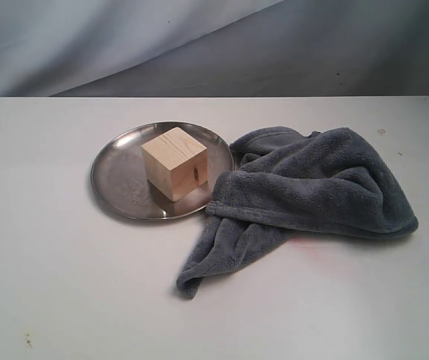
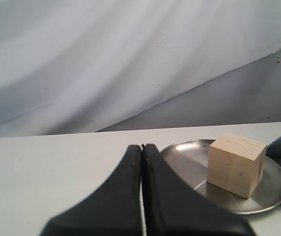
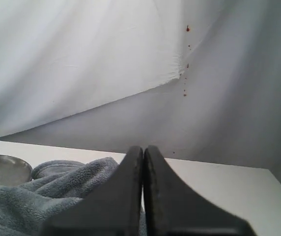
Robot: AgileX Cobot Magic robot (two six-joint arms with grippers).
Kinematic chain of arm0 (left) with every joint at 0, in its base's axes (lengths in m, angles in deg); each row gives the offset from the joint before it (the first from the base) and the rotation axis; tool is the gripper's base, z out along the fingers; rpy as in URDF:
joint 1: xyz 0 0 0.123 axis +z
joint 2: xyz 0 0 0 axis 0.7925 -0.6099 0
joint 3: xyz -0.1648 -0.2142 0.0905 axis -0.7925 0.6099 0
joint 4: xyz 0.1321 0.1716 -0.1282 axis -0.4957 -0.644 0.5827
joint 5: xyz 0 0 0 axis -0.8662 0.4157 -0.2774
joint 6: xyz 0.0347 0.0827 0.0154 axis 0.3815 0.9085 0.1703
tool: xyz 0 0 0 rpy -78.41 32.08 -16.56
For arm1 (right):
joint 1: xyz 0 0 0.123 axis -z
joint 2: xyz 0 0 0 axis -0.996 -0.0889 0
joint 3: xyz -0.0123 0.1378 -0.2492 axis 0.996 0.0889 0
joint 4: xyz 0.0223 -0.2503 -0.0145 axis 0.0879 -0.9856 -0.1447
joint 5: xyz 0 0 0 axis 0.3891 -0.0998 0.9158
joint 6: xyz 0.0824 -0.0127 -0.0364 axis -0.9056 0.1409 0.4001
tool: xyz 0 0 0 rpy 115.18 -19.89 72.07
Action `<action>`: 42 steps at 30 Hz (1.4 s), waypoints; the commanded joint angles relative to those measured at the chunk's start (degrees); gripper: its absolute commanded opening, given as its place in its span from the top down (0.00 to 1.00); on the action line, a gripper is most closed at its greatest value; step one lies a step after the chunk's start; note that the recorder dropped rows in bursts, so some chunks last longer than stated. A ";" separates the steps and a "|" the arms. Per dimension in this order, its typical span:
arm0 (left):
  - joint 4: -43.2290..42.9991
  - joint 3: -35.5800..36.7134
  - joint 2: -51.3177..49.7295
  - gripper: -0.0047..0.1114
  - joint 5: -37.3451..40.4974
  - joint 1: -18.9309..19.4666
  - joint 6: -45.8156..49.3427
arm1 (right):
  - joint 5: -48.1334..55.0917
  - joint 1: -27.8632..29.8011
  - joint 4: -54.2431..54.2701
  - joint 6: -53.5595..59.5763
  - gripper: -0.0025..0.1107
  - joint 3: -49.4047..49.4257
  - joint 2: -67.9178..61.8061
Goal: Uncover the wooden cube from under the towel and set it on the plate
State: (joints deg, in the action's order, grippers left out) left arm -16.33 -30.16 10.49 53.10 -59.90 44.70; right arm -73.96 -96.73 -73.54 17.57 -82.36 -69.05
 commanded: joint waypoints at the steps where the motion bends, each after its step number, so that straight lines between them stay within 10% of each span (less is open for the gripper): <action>1: 0.14 0.25 0.24 0.96 -0.62 0.12 -0.13 | -0.59 0.41 -1.24 3.79 0.98 0.28 0.29; 42: 0.14 0.25 0.24 0.96 -0.62 0.12 -0.13 | 5.38 0.41 5.79 12.52 0.98 0.28 0.29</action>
State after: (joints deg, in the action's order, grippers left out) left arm -16.33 -30.16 10.49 53.10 -59.90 44.70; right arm -68.92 -96.73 -68.28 29.75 -82.27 -68.91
